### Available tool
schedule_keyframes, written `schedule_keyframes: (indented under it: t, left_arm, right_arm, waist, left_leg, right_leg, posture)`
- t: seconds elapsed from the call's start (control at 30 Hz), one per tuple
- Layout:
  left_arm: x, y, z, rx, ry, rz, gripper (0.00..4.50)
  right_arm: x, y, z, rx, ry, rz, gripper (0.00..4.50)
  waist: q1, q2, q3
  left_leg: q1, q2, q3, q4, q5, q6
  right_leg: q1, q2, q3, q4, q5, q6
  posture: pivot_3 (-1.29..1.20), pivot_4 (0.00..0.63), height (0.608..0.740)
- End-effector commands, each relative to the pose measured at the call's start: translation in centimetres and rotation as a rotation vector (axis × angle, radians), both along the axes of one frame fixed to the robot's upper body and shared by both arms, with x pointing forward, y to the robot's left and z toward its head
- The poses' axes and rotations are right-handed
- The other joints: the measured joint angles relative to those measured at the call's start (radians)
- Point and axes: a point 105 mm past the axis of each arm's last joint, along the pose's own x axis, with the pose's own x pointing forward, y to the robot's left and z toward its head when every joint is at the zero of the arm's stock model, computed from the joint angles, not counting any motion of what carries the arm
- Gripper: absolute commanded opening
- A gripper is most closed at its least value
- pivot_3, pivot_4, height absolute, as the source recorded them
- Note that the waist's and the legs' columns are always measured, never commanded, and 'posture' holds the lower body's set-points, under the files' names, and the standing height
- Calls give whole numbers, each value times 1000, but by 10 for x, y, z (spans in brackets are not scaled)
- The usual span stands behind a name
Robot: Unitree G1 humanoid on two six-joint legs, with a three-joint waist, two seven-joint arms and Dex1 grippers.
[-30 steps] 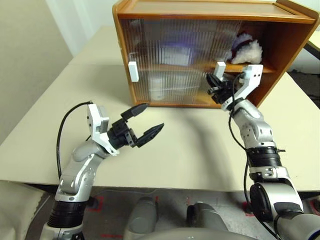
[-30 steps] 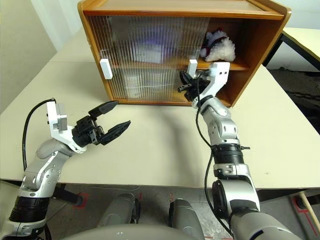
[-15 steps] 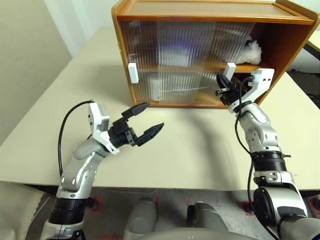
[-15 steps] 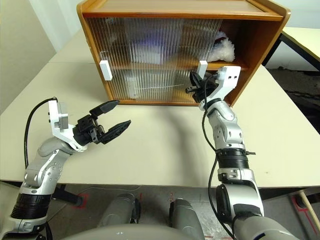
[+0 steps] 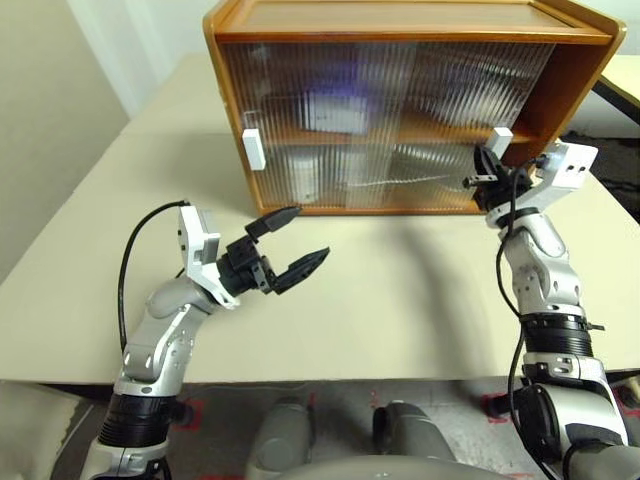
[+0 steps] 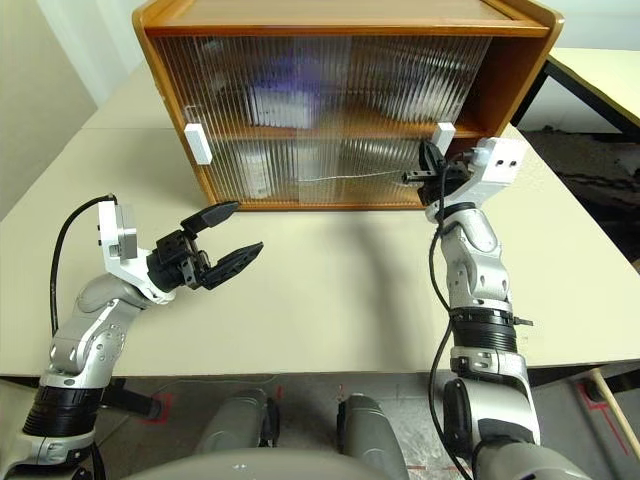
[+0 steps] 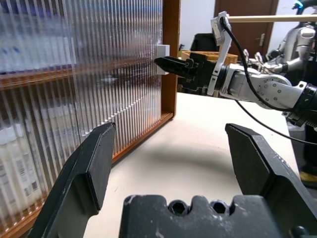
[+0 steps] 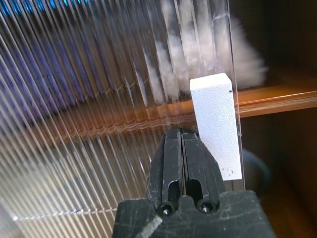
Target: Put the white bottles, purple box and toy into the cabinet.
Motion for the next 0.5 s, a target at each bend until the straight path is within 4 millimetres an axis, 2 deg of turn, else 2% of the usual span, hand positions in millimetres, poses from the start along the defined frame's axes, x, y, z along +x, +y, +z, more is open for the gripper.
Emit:
schedule_keyframes:
  t: [0.03,0.13,0.5]
  left_arm:
    - [2,0,-3,8,10,-4,4500]
    - [2,0,-3,9,11,-7,4500]
    - [2,0,-4,10,15,-6,4500]
  right_arm:
    - [-4,-15,3,-8,-20,-73,27]
    - [-5,-24,3,8,-17,-109,27]
    - [-7,-35,1,12,-13,-179,27]
  waist:
    - [-9,0,0]
    - [-14,0,0]
    - [-23,0,0]
  left_leg:
    - [0,0,0,0,0,0]
    - [0,0,0,-1,0,0]
    - [1,0,0,0,0,0]
  right_leg:
    - [0,0,0,0,0,0]
    - [0,0,0,0,0,0]
    - [0,0,0,0,0,0]
  posture:
    - [187,0,740]
    - [186,0,740]
    - [189,2,740]
